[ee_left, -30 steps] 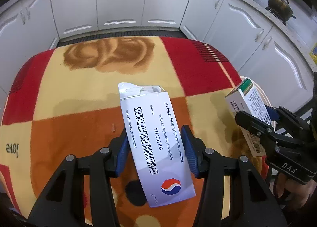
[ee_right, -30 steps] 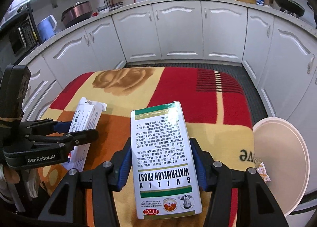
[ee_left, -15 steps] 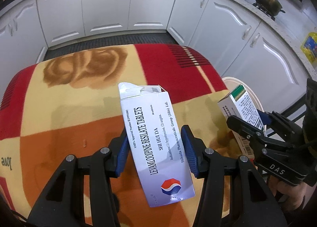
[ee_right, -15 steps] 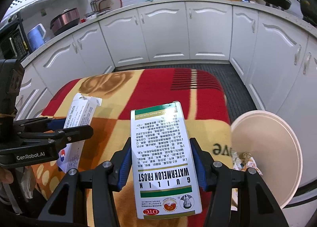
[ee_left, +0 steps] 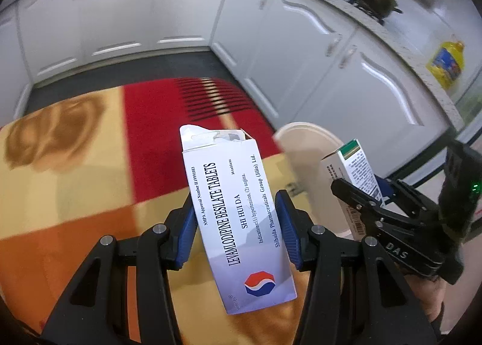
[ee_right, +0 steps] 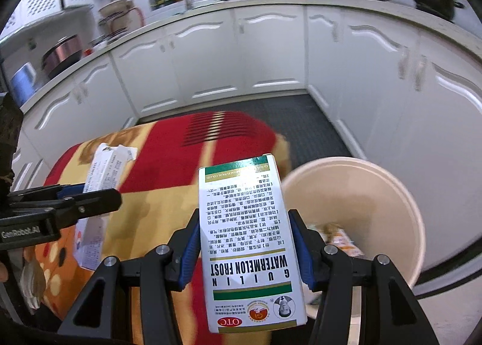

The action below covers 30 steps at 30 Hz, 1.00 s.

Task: Collect trash
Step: 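Carry tablet box and Watermelon Frost box over the bin and open both grippers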

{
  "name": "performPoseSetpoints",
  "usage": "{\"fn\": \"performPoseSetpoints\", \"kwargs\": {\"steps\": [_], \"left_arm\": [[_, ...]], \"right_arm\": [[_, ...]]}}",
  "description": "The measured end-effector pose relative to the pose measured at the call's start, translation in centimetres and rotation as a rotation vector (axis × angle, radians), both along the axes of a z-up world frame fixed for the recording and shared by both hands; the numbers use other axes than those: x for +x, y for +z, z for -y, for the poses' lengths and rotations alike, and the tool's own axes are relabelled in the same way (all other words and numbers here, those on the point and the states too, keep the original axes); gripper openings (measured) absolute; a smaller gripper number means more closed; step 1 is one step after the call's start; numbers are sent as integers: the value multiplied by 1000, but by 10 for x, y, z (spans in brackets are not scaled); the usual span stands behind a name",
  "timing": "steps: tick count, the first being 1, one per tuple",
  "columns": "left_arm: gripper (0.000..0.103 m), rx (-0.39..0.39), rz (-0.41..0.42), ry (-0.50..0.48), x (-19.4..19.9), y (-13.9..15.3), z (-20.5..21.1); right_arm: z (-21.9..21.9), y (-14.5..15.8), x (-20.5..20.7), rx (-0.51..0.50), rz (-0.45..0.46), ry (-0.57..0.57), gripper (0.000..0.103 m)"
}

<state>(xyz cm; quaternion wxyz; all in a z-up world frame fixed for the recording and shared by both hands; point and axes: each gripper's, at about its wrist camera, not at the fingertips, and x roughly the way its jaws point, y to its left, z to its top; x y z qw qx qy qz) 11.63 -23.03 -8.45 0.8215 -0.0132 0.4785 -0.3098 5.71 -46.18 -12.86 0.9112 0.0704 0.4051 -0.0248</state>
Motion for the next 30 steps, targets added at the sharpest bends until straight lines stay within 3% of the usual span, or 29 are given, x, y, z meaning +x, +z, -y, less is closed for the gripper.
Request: {"fn": "performPoseSetpoints", "kwargs": {"steps": [7, 16, 23, 26, 30], "left_arm": [[48, -19, 1, -103, 4, 1, 63], [48, -30, 27, -169, 12, -4, 124], [48, -39, 23, -173, 20, -15, 139], [48, -43, 21, -166, 21, -19, 138], [50, -52, -1, -164, 24, -24, 136]], "right_arm": [[67, -6, -15, -1, -25, -153, 53], [105, -21, -7, -25, -68, -249, 53], [120, -26, 1, -42, -79, -288, 55], [121, -27, -1, -47, -81, -302, 69], [120, -28, -7, -34, -74, -310, 71]]}}
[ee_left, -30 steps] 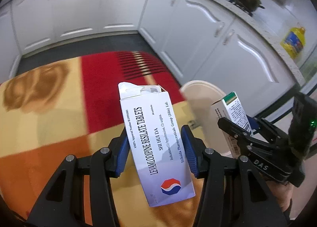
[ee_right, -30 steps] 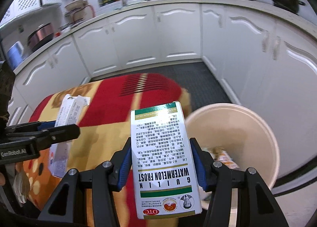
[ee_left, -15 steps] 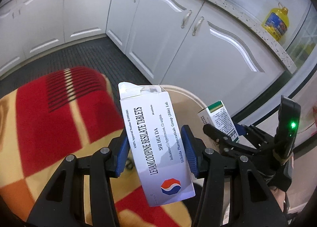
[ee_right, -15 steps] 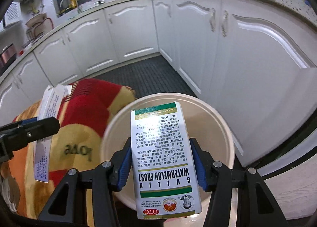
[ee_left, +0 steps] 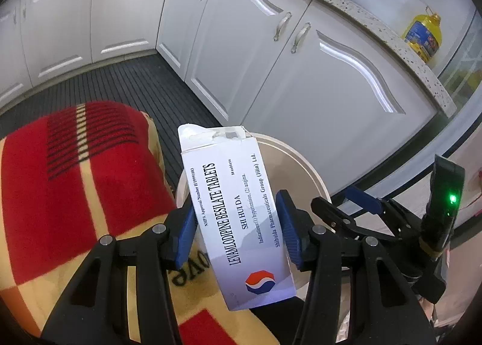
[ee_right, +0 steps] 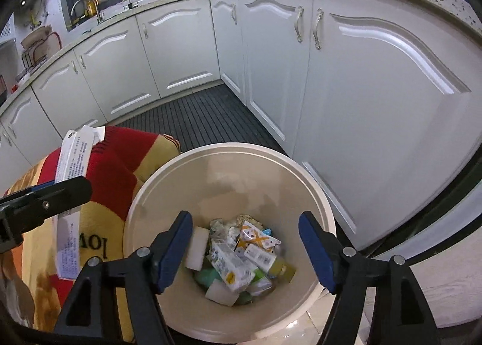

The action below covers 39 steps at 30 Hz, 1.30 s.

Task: Collect trash

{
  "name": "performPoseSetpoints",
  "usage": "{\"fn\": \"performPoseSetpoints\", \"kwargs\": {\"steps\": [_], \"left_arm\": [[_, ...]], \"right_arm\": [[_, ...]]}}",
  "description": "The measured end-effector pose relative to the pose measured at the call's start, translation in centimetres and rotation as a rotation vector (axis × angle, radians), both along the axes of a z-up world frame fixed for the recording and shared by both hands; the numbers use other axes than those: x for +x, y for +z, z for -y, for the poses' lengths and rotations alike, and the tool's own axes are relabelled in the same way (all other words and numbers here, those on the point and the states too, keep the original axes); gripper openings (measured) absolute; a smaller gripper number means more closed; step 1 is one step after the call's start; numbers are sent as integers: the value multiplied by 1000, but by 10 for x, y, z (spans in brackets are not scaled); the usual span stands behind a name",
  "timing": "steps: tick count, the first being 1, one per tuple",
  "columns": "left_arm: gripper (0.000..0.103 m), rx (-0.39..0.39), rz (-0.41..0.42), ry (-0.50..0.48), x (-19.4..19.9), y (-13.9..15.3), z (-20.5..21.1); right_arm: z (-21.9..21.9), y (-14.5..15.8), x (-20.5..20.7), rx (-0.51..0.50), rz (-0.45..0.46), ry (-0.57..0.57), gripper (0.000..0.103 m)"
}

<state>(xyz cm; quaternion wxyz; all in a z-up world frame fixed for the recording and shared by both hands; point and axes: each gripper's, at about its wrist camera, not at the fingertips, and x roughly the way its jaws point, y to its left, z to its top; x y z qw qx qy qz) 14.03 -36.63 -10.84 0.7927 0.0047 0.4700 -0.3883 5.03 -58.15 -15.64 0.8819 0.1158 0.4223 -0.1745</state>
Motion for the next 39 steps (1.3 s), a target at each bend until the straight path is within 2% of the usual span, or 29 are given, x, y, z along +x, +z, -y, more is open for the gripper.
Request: {"fn": "performPoseSetpoints", "kwargs": {"steps": [4, 6, 9, 18, 24, 29, 32, 39], "left_arm": [[62, -12, -6, 4, 0, -2, -7], [72, -17, -3, 9, -1, -1, -9], [77, -17, 7, 20, -3, 0, -13], [77, 4, 94, 102, -10, 12, -52], [77, 9, 211, 203, -23, 32, -99], [77, 29, 319, 297, -40, 51, -141], [77, 50, 368, 348, -49, 58, -161], [77, 30, 442, 371, -73, 77, -182]], "right_arm": [[-2, -1, -5, 14, 0, -5, 71], [-3, 0, -7, 9, 2, -5, 71], [-6, 2, -11, 5, 12, -8, 76], [-30, 11, -15, -15, 49, 19, 78], [-61, 29, -14, -28, 106, 52, 82], [-96, 53, -13, -56, 169, 105, 82], [-115, 69, -17, -78, 221, 122, 87], [-150, 104, -37, -137, 309, 156, 90]]}}
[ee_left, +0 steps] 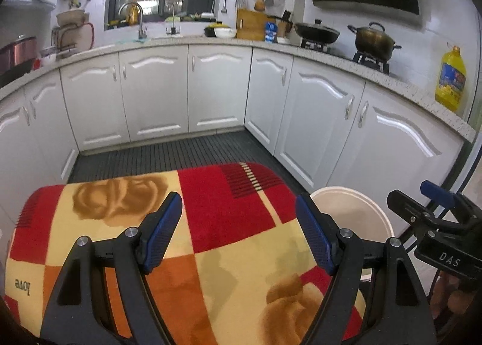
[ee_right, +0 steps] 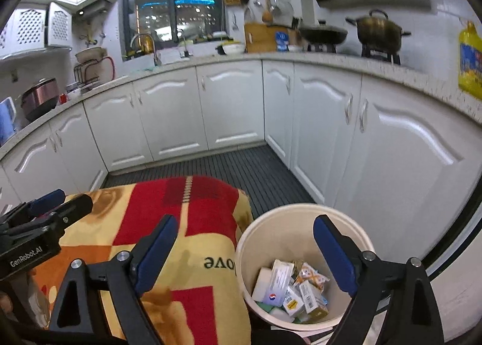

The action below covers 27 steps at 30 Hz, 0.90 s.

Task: Collect trash

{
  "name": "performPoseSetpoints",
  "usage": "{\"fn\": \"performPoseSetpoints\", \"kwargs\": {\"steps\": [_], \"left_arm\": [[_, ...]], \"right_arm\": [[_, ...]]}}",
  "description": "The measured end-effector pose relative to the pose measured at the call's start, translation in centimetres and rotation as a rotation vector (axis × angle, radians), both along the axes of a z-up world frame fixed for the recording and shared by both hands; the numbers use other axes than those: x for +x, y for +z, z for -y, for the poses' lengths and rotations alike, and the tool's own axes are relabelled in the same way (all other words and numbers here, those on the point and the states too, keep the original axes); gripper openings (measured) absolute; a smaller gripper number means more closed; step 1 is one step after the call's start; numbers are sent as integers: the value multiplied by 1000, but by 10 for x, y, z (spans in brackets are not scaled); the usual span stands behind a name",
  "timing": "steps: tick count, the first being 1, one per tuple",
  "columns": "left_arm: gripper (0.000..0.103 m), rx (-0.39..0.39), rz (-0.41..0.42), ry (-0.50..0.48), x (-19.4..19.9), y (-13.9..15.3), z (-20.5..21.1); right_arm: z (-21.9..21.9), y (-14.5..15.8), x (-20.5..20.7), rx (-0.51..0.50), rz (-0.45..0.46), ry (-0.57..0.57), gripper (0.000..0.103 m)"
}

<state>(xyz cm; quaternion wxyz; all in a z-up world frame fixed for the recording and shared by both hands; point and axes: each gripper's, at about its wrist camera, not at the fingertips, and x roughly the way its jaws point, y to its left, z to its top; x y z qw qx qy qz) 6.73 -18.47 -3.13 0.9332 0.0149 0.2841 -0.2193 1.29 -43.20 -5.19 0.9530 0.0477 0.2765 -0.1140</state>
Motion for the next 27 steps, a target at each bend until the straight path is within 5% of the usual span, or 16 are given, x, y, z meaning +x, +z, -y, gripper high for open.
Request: {"fn": "performPoseSetpoints", "kwargs": {"steps": [10, 27], "left_arm": [[77, -29, 104, -21, -36, 26, -3], [77, -9, 96, -47, -58, 16, 8]], "right_arm": [[-22, 29, -42, -80, 85, -30, 97], [-17, 16, -69, -75, 41, -72, 97]]}}
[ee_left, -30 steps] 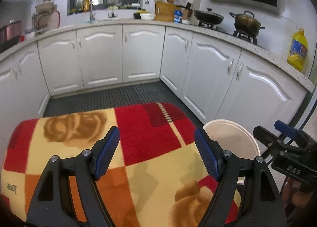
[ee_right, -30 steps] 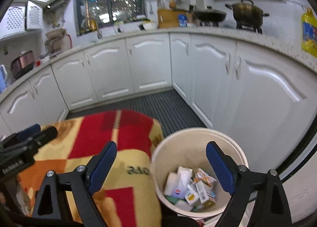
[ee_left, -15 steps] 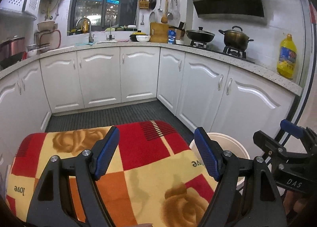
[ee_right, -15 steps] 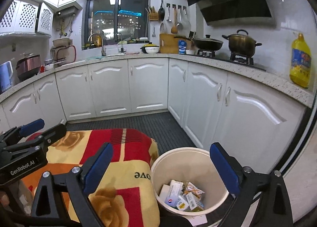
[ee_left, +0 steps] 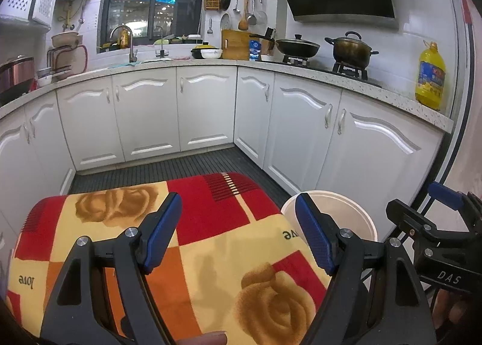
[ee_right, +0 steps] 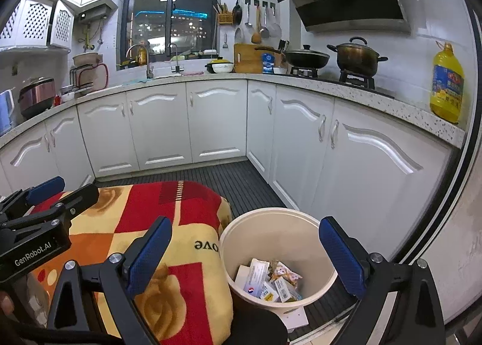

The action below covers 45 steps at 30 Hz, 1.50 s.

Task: Collect trash

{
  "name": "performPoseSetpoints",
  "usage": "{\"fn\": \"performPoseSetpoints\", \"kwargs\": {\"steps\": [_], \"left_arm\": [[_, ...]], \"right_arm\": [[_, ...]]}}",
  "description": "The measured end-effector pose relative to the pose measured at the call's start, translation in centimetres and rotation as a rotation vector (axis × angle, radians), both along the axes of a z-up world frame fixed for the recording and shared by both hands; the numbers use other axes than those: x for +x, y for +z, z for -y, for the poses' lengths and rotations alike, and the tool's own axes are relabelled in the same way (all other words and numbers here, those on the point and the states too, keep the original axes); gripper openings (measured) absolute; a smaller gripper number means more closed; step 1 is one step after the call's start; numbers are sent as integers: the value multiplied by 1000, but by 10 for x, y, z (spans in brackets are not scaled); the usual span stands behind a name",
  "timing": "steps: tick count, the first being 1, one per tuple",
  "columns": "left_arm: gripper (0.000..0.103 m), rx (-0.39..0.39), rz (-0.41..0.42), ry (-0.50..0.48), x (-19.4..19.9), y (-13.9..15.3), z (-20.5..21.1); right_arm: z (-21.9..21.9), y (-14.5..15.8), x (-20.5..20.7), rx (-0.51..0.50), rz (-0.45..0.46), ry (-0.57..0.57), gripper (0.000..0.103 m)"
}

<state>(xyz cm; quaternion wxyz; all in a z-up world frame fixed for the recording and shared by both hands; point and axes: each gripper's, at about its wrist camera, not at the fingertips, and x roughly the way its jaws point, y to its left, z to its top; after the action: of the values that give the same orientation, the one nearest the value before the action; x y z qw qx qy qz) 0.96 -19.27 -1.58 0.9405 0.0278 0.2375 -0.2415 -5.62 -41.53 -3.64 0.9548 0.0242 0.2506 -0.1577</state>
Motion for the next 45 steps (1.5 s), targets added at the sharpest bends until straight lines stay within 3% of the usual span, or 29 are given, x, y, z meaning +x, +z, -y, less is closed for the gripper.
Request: {"fn": "performPoseSetpoints", "kwargs": {"steps": [45], "left_arm": [[77, 15, 13, -2, -2, -3, 1]], "right_arm": [[4, -4, 3, 5, -22, -1, 97]]}}
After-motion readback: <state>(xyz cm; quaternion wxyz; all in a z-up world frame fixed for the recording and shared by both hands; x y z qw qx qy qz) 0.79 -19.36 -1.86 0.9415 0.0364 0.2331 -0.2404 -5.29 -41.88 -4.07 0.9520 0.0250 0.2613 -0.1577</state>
